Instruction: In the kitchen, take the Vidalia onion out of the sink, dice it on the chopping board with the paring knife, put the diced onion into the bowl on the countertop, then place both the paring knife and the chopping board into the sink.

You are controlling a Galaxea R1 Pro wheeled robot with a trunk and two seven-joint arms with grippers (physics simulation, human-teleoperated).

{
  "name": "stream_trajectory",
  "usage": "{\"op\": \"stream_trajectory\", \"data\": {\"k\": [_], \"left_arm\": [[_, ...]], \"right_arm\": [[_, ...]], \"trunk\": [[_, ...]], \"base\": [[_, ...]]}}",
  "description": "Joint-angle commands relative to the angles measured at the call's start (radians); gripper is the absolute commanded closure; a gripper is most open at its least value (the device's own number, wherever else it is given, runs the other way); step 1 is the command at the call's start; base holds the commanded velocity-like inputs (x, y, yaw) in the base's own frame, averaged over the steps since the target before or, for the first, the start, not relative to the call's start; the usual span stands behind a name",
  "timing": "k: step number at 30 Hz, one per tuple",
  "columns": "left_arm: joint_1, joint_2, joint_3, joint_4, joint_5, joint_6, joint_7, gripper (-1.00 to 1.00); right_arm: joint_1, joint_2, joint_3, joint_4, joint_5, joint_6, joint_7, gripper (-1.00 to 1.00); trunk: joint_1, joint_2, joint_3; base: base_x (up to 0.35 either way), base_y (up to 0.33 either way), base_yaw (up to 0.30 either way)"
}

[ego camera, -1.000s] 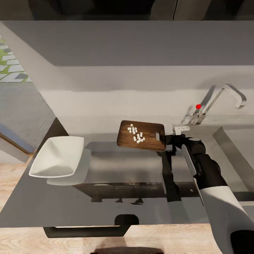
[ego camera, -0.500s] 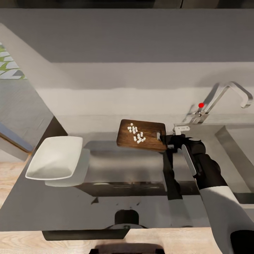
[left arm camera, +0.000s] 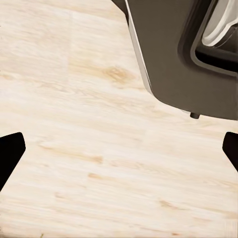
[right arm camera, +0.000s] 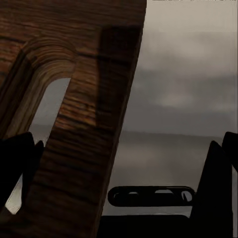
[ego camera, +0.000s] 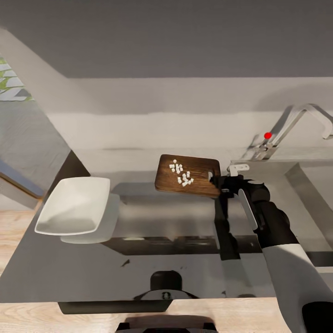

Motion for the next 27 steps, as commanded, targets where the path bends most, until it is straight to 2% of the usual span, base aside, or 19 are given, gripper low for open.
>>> {"op": "stream_trajectory", "data": {"k": [1,15,16,27], "left_arm": [[0.0,-0.001,0.003,-0.002,0.004,0.0,-0.003,-1.0],[0.0,-0.001,0.003,0.01,0.004,0.0,-0.003,-1.0],[0.0,-0.001,0.003,0.01,0.004,0.0,-0.003,-1.0],[0.0,-0.001,0.004,0.011,0.004,0.0,-0.003,-1.0]], "right_arm": [[0.0,-0.001,0.002,0.009,-0.01,0.006,0.0,-1.0],[0.0,-0.002,0.002,0.044,-0.01,0.006,0.002,-1.0],[0.0,-0.002,0.002,0.044,-0.01,0.006,0.001,1.0],[0.0,-0.002,0.002,0.045,-0.01,0.008,0.0,1.0]], "trunk": [[0.001,-0.001,-0.002],[0.001,-0.001,-0.002],[0.001,-0.001,-0.002],[0.001,-0.001,-0.002]], "base": [[0.0,0.141,0.0],[0.0,0.022,0.0],[0.0,0.0,0.0],[0.0,0.0,0.0]]}}
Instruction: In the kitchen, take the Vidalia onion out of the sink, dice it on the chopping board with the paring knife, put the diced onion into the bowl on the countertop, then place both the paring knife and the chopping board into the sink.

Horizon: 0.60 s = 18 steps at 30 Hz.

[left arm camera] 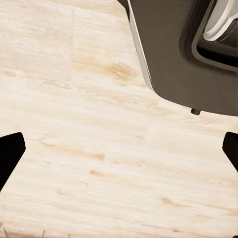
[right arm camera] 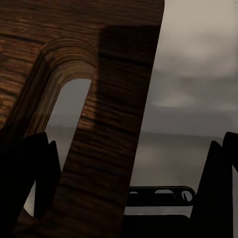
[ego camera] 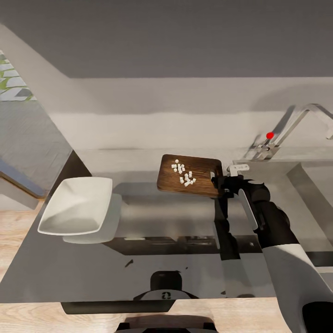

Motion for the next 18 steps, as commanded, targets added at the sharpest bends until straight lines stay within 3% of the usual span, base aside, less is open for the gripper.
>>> {"op": "stream_trajectory", "data": {"k": [1,18], "left_arm": [[0.001,-0.001,0.004,-0.002,0.004,0.0,-0.003,-1.0],[0.001,-0.001,0.004,-0.002,0.004,0.0,-0.003,-1.0]], "right_arm": [[0.0,-0.001,0.002,0.045,-0.011,0.007,-0.004,1.0],[0.0,-0.001,0.002,0.042,-0.012,0.007,-0.005,1.0]], "trunk": [[0.001,-0.001,-0.001],[0.001,-0.001,0.022]], "base": [[0.0,0.0,0.0],[0.0,0.0,0.0]]}}
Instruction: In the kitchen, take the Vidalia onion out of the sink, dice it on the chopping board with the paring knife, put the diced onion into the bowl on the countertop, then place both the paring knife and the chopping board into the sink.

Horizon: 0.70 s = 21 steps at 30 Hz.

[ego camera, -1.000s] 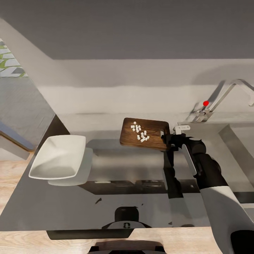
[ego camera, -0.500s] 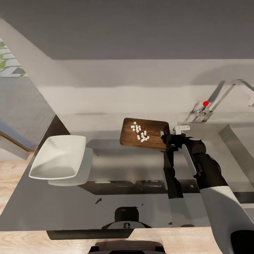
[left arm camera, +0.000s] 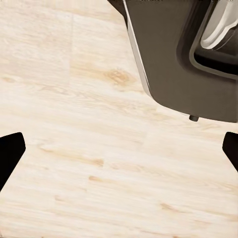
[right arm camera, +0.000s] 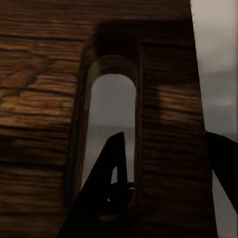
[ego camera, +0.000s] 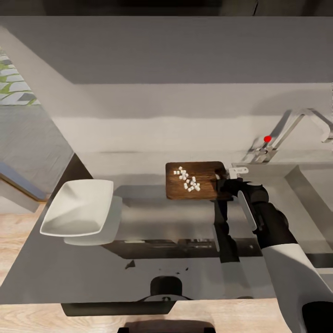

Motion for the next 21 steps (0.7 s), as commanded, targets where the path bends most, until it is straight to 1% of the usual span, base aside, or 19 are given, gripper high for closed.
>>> {"op": "stream_trajectory", "data": {"k": [1,12,21], "left_arm": [[0.001,-0.001,0.004,-0.002,0.004,0.0,-0.003,-1.0],[0.001,-0.001,0.004,-0.002,0.004,0.0,-0.003,-1.0],[0.001,-0.001,0.004,-0.002,0.004,0.0,-0.003,-1.0]], "right_arm": [[0.0,-0.001,0.002,-0.001,-0.016,0.009,-0.004,1.0],[0.0,-0.001,0.002,-0.009,-0.016,0.012,-0.006,1.0],[0.0,-0.001,0.002,-0.009,-0.019,0.013,-0.006,1.0]], "trunk": [[0.001,-0.001,0.0],[0.001,-0.001,0.018],[0.001,-0.001,0.032]], "base": [[0.0,0.0,0.0],[-0.01,0.003,0.0],[-0.242,0.118,0.0]]}}
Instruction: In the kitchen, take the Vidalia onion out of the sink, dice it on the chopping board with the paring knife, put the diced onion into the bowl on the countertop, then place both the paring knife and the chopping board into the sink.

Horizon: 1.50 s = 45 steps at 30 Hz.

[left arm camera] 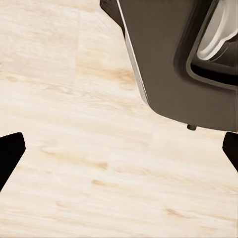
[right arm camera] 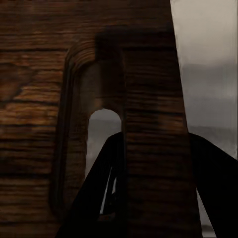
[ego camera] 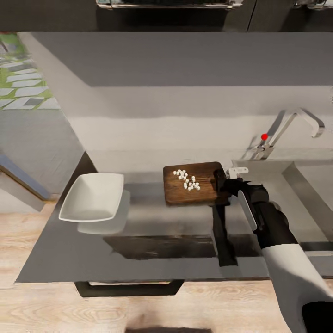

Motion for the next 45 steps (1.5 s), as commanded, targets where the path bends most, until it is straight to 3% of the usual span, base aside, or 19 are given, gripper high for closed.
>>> {"op": "stream_trajectory", "data": {"k": [1,16,41,43,45], "left_arm": [[0.001,-0.001,0.003,-0.002,0.004,0.0,-0.003,-1.0],[0.001,-0.001,0.003,-0.002,0.004,0.0,-0.003,-1.0],[0.001,0.0,0.003,-0.006,0.004,-0.001,-0.003,-1.0],[0.001,0.0,0.003,-0.019,0.004,-0.002,-0.003,-1.0],[0.001,0.0,0.002,-0.091,0.004,0.0,0.0,-1.0]], "right_arm": [[-0.001,-0.001,0.002,-0.001,-0.01,0.005,-0.005,1.0],[-0.001,-0.001,0.0,-0.002,-0.012,0.005,-0.005,1.0],[-0.001,-0.001,-0.001,-0.002,-0.012,0.006,-0.005,1.0],[-0.001,-0.001,-0.001,-0.002,-0.012,0.006,-0.005,1.0],[-0.001,-0.001,-0.001,-0.002,-0.012,0.006,-0.005,1.0]], "trunk": [[0.0,-0.002,0.0],[0.0,-0.002,0.024],[0.0,-0.002,0.064],[0.0,-0.002,0.067],[0.0,-0.002,0.071]], "base": [[-0.286,0.156,0.0],[-0.256,0.18,0.0],[-0.006,0.004,0.0],[0.0,0.0,0.0],[0.0,0.0,0.0]]}}
